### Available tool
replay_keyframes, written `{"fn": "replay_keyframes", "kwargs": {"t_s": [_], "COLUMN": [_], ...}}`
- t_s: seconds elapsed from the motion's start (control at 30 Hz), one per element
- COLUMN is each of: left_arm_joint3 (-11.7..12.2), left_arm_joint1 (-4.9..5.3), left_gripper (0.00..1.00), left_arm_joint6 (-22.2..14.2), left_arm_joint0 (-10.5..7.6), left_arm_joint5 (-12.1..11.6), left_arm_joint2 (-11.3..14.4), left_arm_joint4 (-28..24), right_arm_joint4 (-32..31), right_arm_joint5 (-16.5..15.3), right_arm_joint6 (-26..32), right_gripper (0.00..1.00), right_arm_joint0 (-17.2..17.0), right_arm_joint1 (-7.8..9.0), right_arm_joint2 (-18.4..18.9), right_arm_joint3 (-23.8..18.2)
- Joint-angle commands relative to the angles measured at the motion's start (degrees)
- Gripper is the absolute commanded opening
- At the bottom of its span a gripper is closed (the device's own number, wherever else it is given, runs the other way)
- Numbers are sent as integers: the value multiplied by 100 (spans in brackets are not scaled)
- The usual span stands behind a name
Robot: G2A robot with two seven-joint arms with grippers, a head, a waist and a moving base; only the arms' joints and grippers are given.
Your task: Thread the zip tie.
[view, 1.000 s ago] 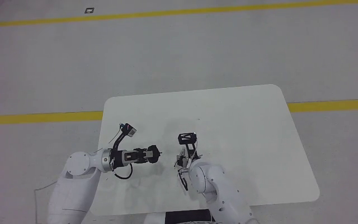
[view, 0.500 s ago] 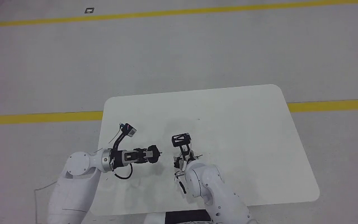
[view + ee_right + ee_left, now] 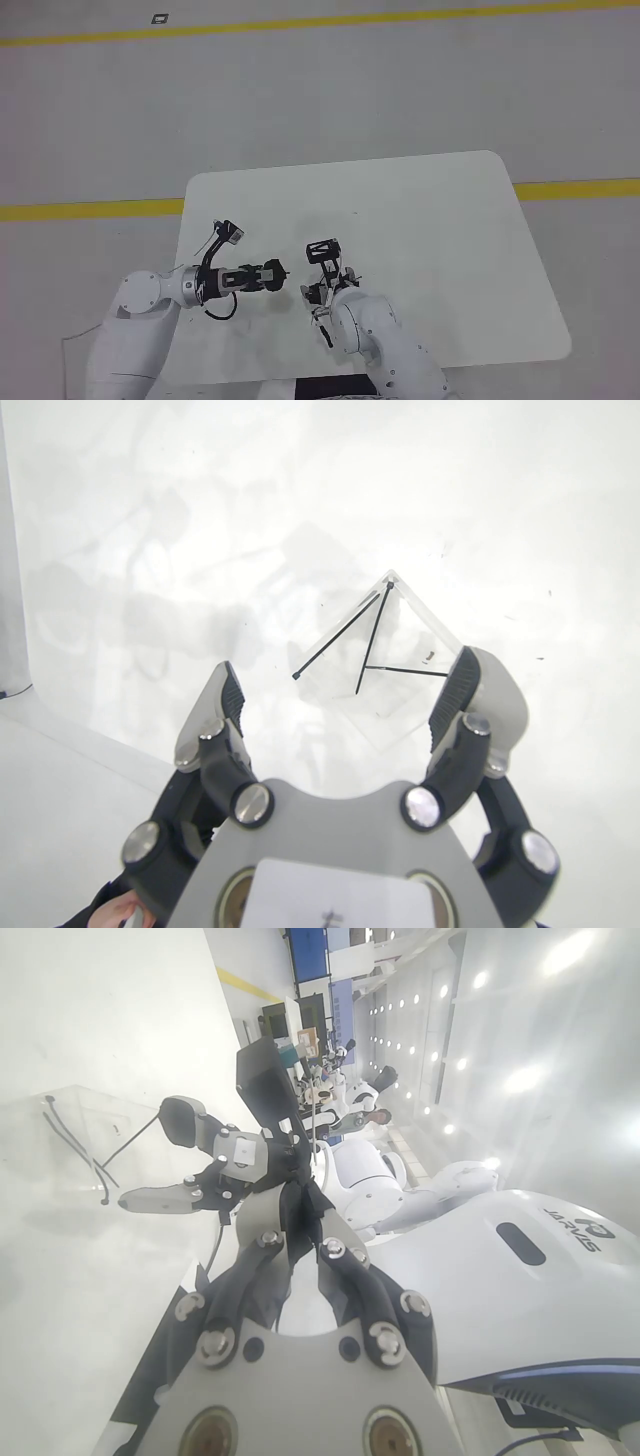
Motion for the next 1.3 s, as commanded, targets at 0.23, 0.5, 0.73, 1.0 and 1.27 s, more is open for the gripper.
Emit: {"fn": "replay_keyframes", "kwargs": {"t_s": [0.23,0.5,0.73,1.0,1.27], "left_arm_joint3": [0,0,0,0,0], "left_arm_joint1": [0,0,0,0,0], "left_gripper": [0,0,0,0,0], "left_arm_joint6": [0,0,0,0,0], "left_arm_joint0": [0,0,0,0,0], "left_arm_joint5": [0,0,0,0,0], "left_arm_joint2": [0,0,0,0,0], "left_arm_joint4": [0,0,0,0,0], "right_arm_joint4": [-111,-111,-111,-111,-111], "right_arm_joint5": [0,0,0,0,-114], "right_arm_joint6": [-220,-83,331,536,330], "right_gripper": [100,100,100,100,100], "right_arm_joint0": [-2,131,374,512,539], "right_arm_joint1": [61,304,522,598,651], "right_arm_joint2": [-93,-394,-514,-635,-664], "right_arm_joint3": [-5,-105,-158,-182,-105]}}
